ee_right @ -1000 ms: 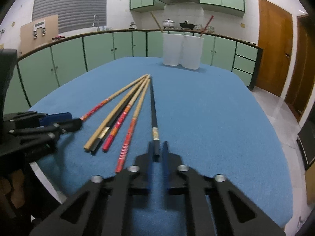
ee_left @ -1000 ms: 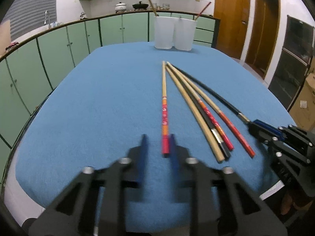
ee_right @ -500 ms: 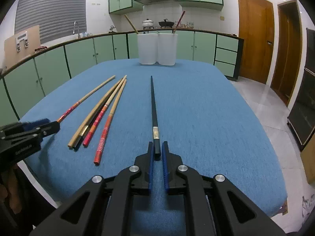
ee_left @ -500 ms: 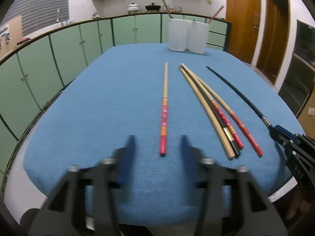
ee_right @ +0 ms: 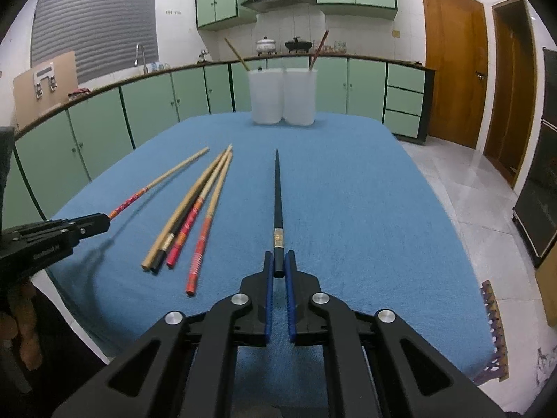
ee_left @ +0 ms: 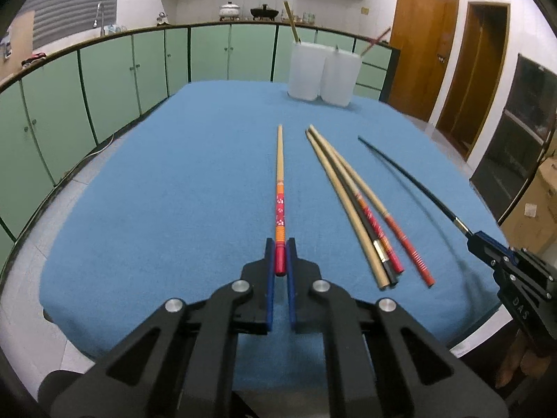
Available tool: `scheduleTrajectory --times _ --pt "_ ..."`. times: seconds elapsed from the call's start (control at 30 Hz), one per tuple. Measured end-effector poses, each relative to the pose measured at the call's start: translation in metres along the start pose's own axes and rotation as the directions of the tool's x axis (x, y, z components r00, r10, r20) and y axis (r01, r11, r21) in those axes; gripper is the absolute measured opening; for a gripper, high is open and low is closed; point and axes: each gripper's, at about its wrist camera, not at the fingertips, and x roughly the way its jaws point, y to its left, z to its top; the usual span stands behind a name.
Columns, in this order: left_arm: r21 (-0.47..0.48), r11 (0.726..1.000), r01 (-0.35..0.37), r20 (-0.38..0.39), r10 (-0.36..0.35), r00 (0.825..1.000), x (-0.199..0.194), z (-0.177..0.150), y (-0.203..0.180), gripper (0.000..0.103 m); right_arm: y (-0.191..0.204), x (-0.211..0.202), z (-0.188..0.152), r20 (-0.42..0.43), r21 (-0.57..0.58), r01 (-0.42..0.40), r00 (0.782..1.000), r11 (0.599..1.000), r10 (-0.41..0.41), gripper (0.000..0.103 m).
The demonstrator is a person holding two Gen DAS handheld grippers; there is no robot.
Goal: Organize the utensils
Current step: 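Lift the red chopstick with the left tool while the right tool lifts the black chopstick toward the holder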
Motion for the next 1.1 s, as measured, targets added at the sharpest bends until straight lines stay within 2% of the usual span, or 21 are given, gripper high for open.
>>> scheduleTrajectory --times 0.27,0.5,0.77,0.97,1.1 --pt "0.004 1.000 0.014 0.064 -0.014 0.998 -0.045 0.015 -0.003 0.005 0.000 -0.038 0.015 0.067 0.015 -0.011 0.998 1.000 0.010 0.006" --pt "0.024 0.999 0.027 0.154 -0.031 0.988 -0.087 0.041 -0.008 0.005 0.005 -0.076 0.052 0.138 -0.004 -0.027 0.990 1.000 0.027 0.006" --pt "0.038 0.998 0.045 0.214 -0.052 0.975 -0.117 0.072 -0.010 0.005 0.011 -0.101 0.098 0.180 -0.045 -0.034 0.983 0.998 0.042 0.006" --pt "0.047 0.998 0.048 0.253 -0.058 0.966 -0.129 0.093 -0.009 0.005 0.012 -0.103 0.123 0.176 -0.075 -0.043 0.983 0.996 0.055 0.006" --pt "0.045 0.997 0.062 0.238 -0.071 0.969 -0.122 0.104 -0.002 0.005 0.012 -0.092 0.136 0.136 -0.090 -0.057 0.988 0.994 0.069 0.006"
